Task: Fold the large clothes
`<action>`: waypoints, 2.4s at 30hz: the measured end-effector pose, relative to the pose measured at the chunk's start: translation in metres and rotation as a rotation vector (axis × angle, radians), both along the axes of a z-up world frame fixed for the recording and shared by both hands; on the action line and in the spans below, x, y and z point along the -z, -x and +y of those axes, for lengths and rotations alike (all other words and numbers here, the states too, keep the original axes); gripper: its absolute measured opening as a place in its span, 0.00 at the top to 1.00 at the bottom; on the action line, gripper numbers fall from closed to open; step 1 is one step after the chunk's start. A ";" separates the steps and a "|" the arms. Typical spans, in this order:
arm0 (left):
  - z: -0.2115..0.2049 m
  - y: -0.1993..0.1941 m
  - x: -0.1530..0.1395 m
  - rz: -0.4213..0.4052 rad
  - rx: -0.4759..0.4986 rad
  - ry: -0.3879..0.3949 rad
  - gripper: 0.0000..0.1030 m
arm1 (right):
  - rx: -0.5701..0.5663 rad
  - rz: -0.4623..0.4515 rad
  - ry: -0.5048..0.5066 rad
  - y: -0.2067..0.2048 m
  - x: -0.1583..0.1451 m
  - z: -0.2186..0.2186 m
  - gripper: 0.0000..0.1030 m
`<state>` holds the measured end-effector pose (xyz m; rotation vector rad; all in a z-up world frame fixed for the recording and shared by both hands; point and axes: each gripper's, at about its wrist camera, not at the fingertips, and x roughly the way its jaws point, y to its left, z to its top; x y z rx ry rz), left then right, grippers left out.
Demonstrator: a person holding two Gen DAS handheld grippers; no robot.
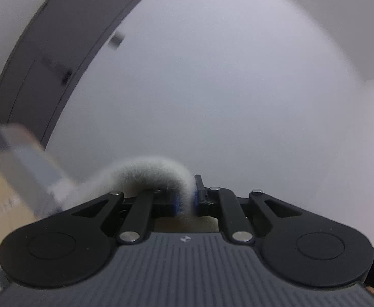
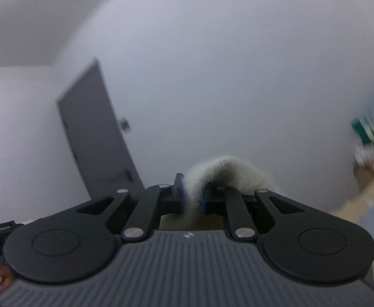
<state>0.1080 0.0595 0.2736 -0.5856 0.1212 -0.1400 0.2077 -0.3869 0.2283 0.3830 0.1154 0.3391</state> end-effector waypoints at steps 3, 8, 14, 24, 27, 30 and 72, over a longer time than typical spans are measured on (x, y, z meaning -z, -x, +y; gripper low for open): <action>-0.008 -0.056 0.054 0.099 -0.012 -0.015 0.87 | 0.032 0.068 0.007 -0.045 0.050 -0.003 0.85; -0.012 -0.162 0.139 0.251 -0.015 -0.040 0.87 | 0.070 0.223 -0.015 -0.123 0.127 -0.012 0.85; -0.022 -0.255 0.236 0.291 -0.013 -0.176 0.86 | 0.085 0.301 0.010 -0.215 0.203 -0.019 0.85; 0.006 -0.375 0.404 0.440 0.065 -0.211 0.83 | 0.124 0.520 0.066 -0.322 0.326 0.000 0.80; 0.008 -0.381 0.419 0.481 0.086 -0.224 0.80 | 0.146 0.578 -0.009 -0.328 0.354 -0.007 0.71; 0.011 -0.383 0.418 0.493 0.107 -0.235 0.72 | 0.140 0.581 -0.060 -0.325 0.360 -0.012 0.70; 0.023 -0.071 0.311 0.594 0.092 -0.187 0.37 | -0.143 0.498 0.317 -0.195 0.353 0.201 0.64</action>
